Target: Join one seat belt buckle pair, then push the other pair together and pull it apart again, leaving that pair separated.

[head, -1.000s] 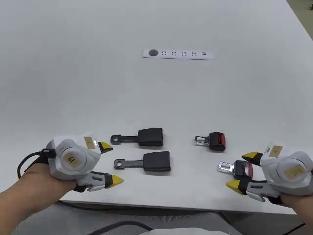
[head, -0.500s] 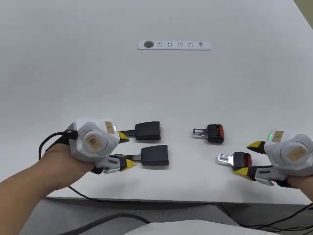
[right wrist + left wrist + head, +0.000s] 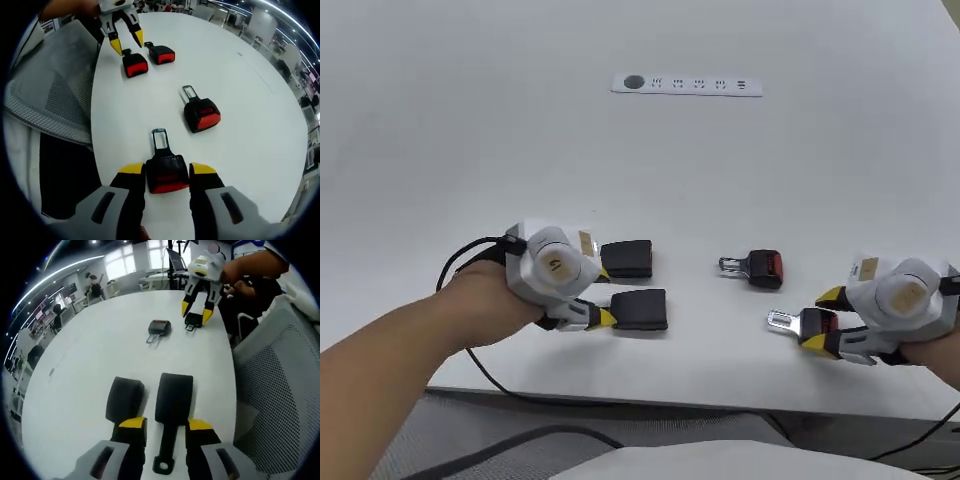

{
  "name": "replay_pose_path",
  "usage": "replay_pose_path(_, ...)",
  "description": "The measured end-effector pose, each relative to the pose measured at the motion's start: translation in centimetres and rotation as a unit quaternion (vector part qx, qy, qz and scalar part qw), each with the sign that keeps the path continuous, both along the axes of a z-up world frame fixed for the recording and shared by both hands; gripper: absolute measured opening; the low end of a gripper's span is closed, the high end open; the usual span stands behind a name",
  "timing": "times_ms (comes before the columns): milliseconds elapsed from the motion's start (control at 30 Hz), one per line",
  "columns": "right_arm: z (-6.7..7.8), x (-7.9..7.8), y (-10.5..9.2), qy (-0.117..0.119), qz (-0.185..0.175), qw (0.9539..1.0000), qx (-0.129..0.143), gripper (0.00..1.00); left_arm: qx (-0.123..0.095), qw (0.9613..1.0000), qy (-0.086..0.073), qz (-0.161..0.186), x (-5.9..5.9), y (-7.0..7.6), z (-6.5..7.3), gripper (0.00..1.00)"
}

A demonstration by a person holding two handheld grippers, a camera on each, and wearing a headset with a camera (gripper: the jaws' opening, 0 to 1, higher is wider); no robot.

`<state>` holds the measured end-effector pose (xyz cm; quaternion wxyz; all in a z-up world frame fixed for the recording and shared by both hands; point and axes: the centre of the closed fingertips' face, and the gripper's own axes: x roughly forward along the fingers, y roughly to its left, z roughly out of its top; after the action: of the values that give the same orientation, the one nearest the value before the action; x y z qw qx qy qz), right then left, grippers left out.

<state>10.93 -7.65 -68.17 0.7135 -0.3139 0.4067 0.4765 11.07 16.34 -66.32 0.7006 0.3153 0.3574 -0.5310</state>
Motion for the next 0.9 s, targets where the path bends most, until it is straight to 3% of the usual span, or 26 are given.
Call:
replay_pose_path(200,-0.3,0.0,-0.2,0.011,0.012,0.9998,-0.009,0.33,0.002,0.9998,-0.002,-0.02,0.6,-0.9,0.1,0.3)
replay_pose_path(367,-0.5,0.0,-0.2,0.019,0.018,0.9995,-0.015,0.33,0.015,0.9983,0.006,-0.056,-0.2,-1.6,-0.1,0.3)
replay_pose_path(433,-0.7,0.0,-0.2,0.019,0.022,0.9994,-0.019,0.34,0.031,0.9974,-0.002,-0.066,-0.1,-1.5,-0.4,0.33)
replay_pose_path(533,-0.9,0.0,-0.3,0.018,0.027,0.9992,-0.024,0.34,0.032,0.9972,0.004,-0.068,-0.1,-1.6,-0.7,0.34)
replay_pose_path(900,-1.3,-0.2,-0.3,0.027,0.041,0.9984,-0.027,0.35,0.057,0.9932,0.0,-0.102,-0.7,-1.9,-1.7,0.32)
